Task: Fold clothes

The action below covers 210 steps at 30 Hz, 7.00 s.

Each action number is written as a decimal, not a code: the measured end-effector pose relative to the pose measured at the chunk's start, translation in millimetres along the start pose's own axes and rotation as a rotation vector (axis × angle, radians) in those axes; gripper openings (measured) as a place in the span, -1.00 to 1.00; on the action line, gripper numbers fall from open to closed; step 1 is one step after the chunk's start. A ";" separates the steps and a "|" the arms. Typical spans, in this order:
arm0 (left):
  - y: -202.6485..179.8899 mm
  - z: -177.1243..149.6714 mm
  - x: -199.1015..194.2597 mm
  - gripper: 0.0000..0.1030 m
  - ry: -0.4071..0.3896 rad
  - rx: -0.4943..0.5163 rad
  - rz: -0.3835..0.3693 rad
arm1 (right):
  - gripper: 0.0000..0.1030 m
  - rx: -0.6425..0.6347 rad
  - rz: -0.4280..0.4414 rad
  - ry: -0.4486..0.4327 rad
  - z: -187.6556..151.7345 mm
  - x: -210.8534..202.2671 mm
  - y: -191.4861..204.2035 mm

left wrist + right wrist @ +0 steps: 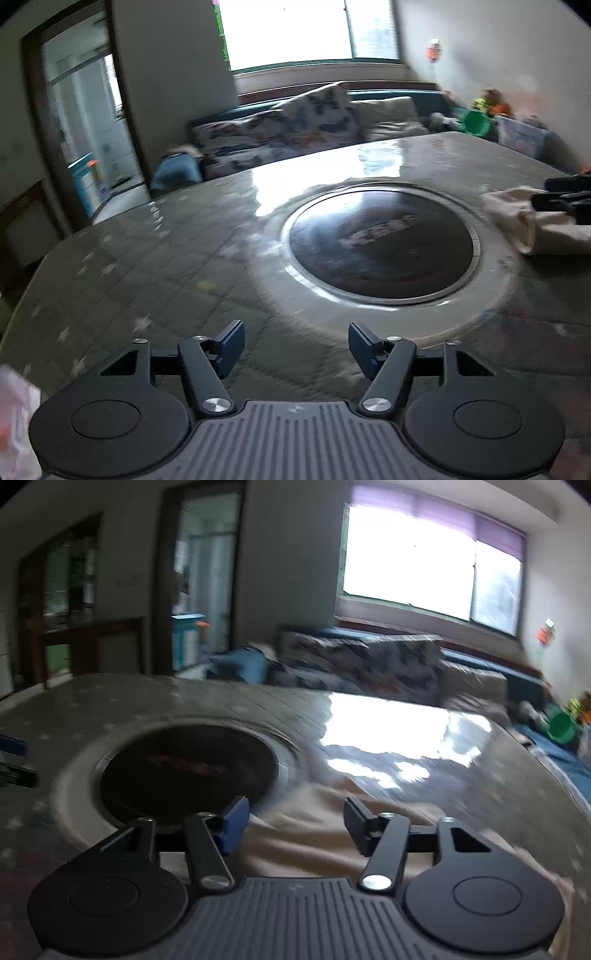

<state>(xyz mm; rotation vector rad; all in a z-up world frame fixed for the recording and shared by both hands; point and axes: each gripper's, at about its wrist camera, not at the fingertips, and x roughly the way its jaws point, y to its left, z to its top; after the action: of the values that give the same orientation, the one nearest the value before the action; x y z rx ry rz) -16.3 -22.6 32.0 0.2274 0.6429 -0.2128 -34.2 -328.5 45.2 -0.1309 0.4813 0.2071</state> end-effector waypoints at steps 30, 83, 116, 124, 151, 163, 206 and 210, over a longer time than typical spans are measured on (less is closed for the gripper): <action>22.4 -14.6 33.3 1.00 0.018 -0.178 0.137 | 1.00 -0.038 0.294 0.218 4.1 110.3 90.0; 29.5 -17.0 32.6 1.00 0.031 -0.249 0.090 | 1.00 -0.067 0.281 0.229 1.2 115.3 88.5; 32.4 -18.0 33.9 1.00 0.030 -0.248 0.089 | 1.00 -0.067 0.281 0.229 1.1 115.6 88.4; 33.1 -18.1 34.1 1.00 0.030 -0.248 0.089 | 1.00 -0.067 0.281 0.229 1.2 115.5 88.4; 33.9 -18.1 33.6 1.00 0.030 -0.249 0.088 | 1.00 -0.065 0.282 0.228 1.3 115.2 89.8; 34.2 -18.3 33.8 1.00 0.030 -0.249 0.088 | 1.00 -0.065 0.282 0.228 1.7 114.4 90.3; 34.8 -19.0 34.2 1.00 0.032 -0.273 0.113 | 1.00 -0.065 0.282 0.228 1.5 114.7 90.3; 34.7 -18.8 34.0 1.00 0.032 -0.273 0.113 | 1.00 -0.065 0.282 0.228 1.7 114.6 90.1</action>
<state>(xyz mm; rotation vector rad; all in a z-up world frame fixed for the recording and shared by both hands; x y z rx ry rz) 8.8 11.4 1.6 0.0038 0.6812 -0.0119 45.3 -221.7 -14.2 -0.1508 0.7208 0.4875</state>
